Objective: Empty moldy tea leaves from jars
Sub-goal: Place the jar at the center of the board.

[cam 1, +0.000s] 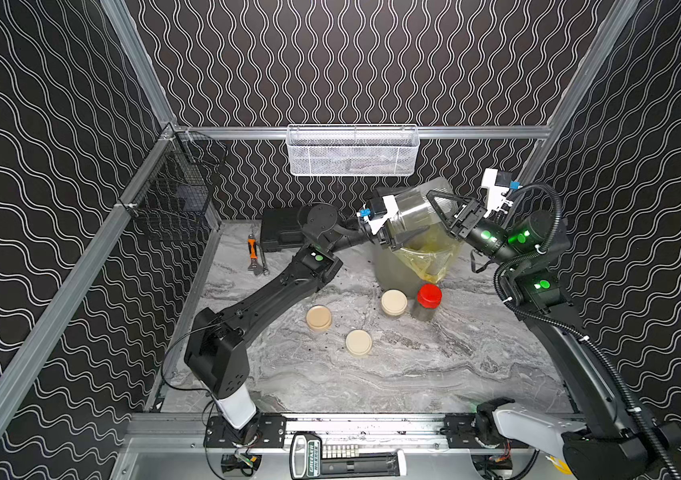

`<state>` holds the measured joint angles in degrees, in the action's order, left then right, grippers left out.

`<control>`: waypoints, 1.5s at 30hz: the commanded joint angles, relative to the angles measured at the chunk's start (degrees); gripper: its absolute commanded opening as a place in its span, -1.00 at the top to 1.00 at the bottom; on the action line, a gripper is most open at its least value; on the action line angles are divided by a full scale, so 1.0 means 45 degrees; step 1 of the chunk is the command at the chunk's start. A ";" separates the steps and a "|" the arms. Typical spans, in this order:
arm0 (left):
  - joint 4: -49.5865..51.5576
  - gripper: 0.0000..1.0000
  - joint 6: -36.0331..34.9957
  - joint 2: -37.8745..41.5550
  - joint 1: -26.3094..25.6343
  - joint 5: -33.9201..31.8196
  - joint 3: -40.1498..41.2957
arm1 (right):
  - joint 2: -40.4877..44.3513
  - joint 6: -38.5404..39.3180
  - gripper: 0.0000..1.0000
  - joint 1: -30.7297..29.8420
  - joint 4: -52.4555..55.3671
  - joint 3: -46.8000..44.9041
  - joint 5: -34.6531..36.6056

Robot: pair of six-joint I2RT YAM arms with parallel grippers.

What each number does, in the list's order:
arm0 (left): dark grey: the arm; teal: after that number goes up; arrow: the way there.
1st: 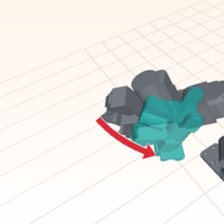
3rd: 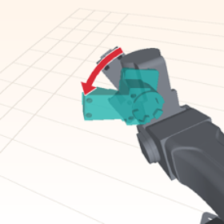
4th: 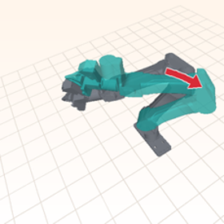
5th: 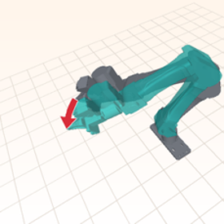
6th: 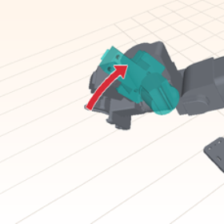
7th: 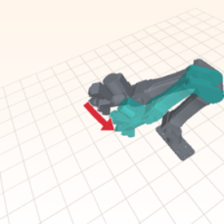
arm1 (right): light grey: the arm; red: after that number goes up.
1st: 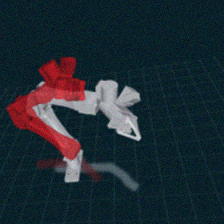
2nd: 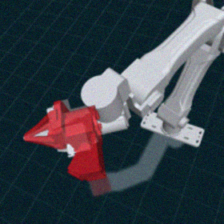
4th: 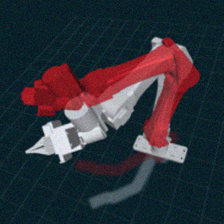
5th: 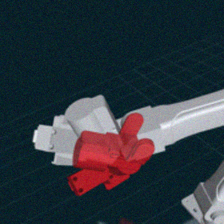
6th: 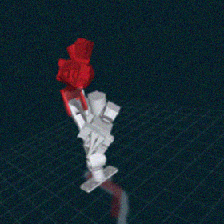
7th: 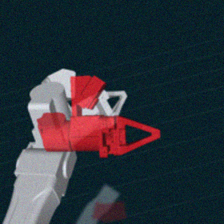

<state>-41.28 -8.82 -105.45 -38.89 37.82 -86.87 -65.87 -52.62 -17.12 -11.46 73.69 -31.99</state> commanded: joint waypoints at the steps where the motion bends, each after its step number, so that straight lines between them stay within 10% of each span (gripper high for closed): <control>1: -0.0187 0.25 0.0799 0.0356 0.0049 -0.1094 0.0104 | 0.0225 0.0281 -0.39 -0.0023 -0.0838 -0.0273 -0.0764; 4: 0.0331 0.36 0.0907 0.0739 0.0038 -0.1383 0.0288 | 0.0404 0.0406 -0.97 -0.0023 -0.0929 -0.0561 -0.0794; 15: 0.4564 0.52 0.1480 0.2682 0.0048 -0.4423 0.0393 | 0.1384 0.1349 -0.98 -0.0023 -0.0651 -0.1057 0.0199; 29: 1.8139 0.45 0.3275 0.3321 0.0370 -1.0438 -0.2876 | 0.1387 0.6083 -0.98 -0.0678 0.4857 -0.0081 0.0565; 45: 2.0045 0.52 0.3917 0.0626 0.1651 -0.8287 -0.0900 | 0.0452 0.8431 -0.98 -0.3329 0.8330 0.0831 0.2081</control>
<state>51.99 7.73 -100.66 -31.99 -2.26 -91.31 -63.64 -16.82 -31.29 23.64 76.84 -24.45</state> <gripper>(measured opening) 0.802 0.989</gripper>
